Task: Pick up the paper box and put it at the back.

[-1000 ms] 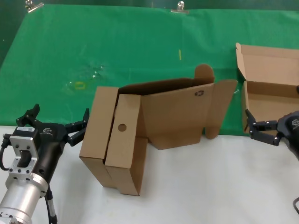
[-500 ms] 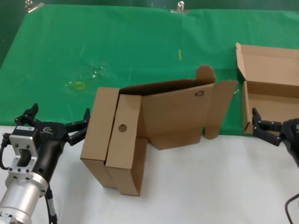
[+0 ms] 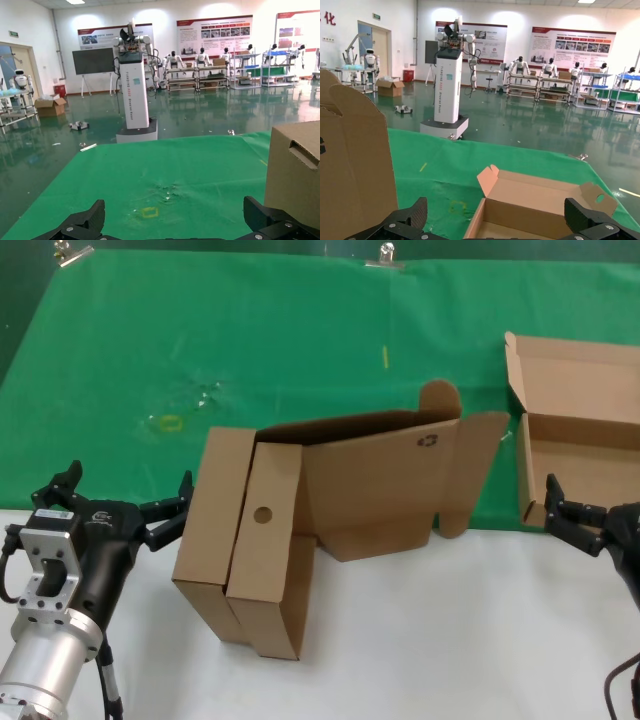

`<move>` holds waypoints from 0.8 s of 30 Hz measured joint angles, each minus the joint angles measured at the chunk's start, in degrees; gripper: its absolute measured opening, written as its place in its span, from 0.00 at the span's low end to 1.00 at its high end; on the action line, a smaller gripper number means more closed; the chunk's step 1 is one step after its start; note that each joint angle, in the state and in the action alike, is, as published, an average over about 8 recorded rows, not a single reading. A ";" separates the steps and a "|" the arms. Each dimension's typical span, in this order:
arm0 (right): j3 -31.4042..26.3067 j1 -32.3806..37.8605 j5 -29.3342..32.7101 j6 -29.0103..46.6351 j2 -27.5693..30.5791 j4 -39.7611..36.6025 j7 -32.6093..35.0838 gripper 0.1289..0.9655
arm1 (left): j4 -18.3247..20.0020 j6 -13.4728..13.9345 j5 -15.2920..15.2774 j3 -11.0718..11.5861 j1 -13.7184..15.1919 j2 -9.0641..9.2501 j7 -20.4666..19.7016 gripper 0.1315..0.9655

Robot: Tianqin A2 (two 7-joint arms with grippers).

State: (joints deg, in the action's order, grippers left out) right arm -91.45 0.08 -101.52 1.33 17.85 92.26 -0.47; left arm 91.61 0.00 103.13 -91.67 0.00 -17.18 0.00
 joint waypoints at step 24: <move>0.00 0.00 0.00 0.00 0.00 0.00 0.00 1.00 | 0.00 0.00 0.00 0.00 0.00 0.00 0.00 1.00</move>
State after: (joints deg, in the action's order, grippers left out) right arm -91.45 0.07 -101.53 1.33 17.85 92.26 -0.47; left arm 91.61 0.00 103.13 -91.68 0.00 -17.18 0.00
